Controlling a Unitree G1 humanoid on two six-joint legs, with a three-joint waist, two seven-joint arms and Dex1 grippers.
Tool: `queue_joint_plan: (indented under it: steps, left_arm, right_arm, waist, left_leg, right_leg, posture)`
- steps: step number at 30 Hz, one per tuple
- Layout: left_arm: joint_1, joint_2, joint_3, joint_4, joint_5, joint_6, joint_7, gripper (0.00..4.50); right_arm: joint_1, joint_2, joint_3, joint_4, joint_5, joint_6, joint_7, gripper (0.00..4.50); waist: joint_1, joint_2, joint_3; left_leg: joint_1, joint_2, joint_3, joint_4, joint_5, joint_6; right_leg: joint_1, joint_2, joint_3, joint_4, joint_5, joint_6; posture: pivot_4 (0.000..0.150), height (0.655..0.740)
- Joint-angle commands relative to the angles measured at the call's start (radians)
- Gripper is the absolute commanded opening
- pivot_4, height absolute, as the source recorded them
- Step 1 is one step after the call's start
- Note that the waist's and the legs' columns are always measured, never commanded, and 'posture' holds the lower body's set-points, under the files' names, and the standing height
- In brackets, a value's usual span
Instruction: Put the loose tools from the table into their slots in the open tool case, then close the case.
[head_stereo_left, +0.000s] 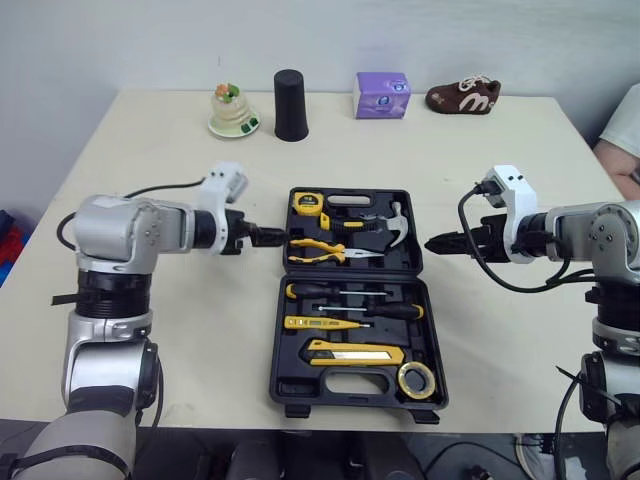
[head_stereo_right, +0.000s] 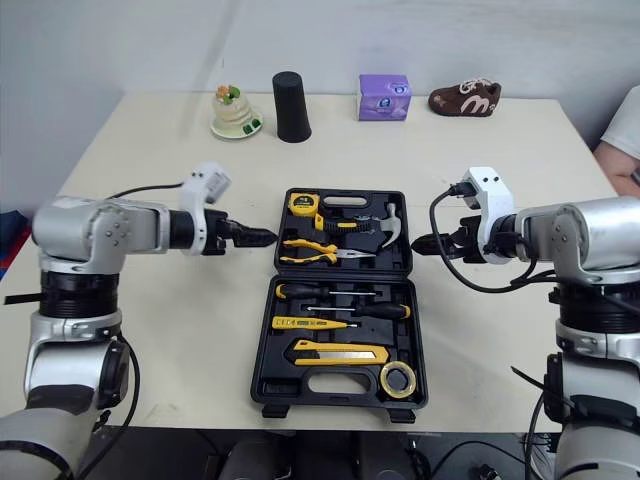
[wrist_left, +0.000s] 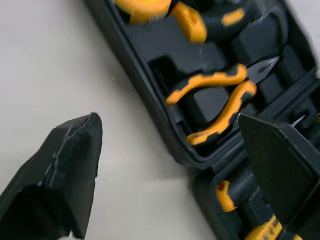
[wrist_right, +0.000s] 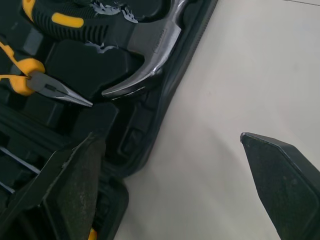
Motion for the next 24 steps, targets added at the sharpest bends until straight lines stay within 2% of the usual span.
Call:
queue_joint_plan:
  steps: [1,4,9,11,15,24]
  left_arm:
    - [-0.053,-0.020,-0.046,0.052,0.042,-0.074,0.030,4.50]
    - [-0.053,-0.023,-0.058,0.081,0.057,-0.109,0.041,4.50]
    - [-0.049,-0.074,-0.075,0.141,0.074,-0.145,0.066,4.50]
    - [-0.038,-0.061,-0.110,0.144,0.094,-0.162,0.065,4.50]
    - [-0.039,-0.102,-0.059,0.179,0.108,-0.219,0.111,4.50]
    - [-0.047,-0.133,-0.072,0.204,0.113,-0.204,0.116,4.50]
  right_arm:
    - [-0.035,0.046,0.052,0.067,-0.046,-0.074,-0.059,4.49]
    - [-0.043,0.060,0.059,0.086,-0.045,-0.086,-0.069,4.49]
    - [-0.030,0.080,0.052,0.110,-0.057,-0.097,-0.110,4.49]
    - [-0.028,0.085,0.048,0.115,-0.059,-0.101,-0.123,4.49]
    - [-0.033,0.099,0.044,0.150,-0.067,-0.125,-0.151,4.49]
    - [-0.039,0.129,0.053,0.203,-0.061,-0.110,-0.178,4.49]
  waist:
    - [0.000,0.000,0.000]
    - [-0.001,0.000,0.000]
    - [0.001,0.000,0.000]
    - [0.000,0.000,0.000]
    - [0.001,0.000,0.000]
    - [0.002,0.000,0.000]
  left_leg:
    - [-0.001,-0.001,0.001,0.001,0.000,0.000]
    - [-0.011,-0.004,0.002,0.006,0.000,0.000]
    - [-0.011,-0.004,0.002,0.010,0.000,0.001]
    - [-0.011,-0.004,0.003,0.012,0.000,0.001]
    - [-0.010,-0.005,0.004,0.013,0.001,0.003]
    - [-0.010,-0.007,0.004,0.013,0.002,0.005]
  right_leg:
    - [-0.001,0.000,0.000,-0.001,0.000,0.000]
    - [-0.012,0.000,0.001,0.005,0.000,0.001]
    - [-0.012,0.000,0.002,0.007,0.001,0.001]
    - [-0.011,0.000,0.002,0.008,0.002,0.003]
    - [-0.011,0.000,0.002,0.010,0.003,0.005]
    - [-0.011,0.000,0.002,0.010,0.004,0.006]
  posture:
    - [0.150,0.7400]
    - [0.150,0.7400]
    - [0.150,0.7400]
    - [0.150,0.7400]
    - [0.150,0.7400]
    - [0.150,0.7400]
